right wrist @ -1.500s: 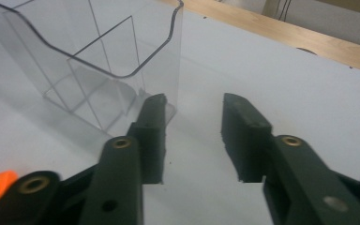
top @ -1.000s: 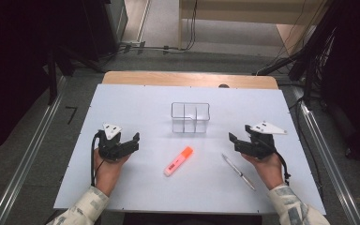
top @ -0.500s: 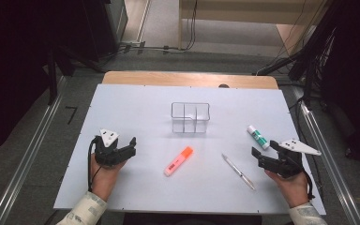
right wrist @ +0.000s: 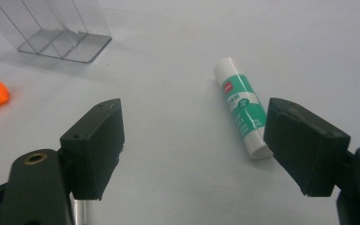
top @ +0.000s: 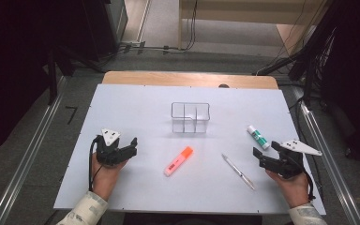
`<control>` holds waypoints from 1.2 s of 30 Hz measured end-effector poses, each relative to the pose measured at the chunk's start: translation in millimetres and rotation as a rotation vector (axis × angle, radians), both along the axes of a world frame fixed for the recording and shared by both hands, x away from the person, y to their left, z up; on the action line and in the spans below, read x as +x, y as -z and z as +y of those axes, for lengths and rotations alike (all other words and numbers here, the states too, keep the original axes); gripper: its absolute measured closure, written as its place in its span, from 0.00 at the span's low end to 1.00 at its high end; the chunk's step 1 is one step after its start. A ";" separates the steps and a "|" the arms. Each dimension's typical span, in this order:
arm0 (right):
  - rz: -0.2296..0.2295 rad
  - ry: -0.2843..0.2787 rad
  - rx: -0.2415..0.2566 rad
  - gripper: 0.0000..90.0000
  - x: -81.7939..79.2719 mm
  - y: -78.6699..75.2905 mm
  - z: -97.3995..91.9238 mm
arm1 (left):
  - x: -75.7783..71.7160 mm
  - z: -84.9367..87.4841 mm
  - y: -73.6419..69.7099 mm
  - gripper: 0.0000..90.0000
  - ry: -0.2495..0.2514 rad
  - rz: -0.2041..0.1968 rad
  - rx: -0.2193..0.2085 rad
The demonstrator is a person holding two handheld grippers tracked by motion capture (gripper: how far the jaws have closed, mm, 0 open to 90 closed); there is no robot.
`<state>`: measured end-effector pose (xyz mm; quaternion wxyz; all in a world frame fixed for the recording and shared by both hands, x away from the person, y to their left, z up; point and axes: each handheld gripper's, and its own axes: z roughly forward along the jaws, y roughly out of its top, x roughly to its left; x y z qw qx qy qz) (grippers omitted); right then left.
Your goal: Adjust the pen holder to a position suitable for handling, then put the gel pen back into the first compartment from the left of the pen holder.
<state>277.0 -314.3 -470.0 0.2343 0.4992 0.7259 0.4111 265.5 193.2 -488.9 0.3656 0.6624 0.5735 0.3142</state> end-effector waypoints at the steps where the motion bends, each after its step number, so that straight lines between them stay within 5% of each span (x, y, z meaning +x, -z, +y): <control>1: 0.002 -0.002 -0.003 0.21 0.2 0.4 0.1 | 0.0 0.0 0.1 0.25 0.002 0.002 0.002; 36: 0.031 -0.088 -0.027 0.15 0.4 8.7 18.5 | 0.0 3.2 0.1 0.22 -0.006 0.006 -0.025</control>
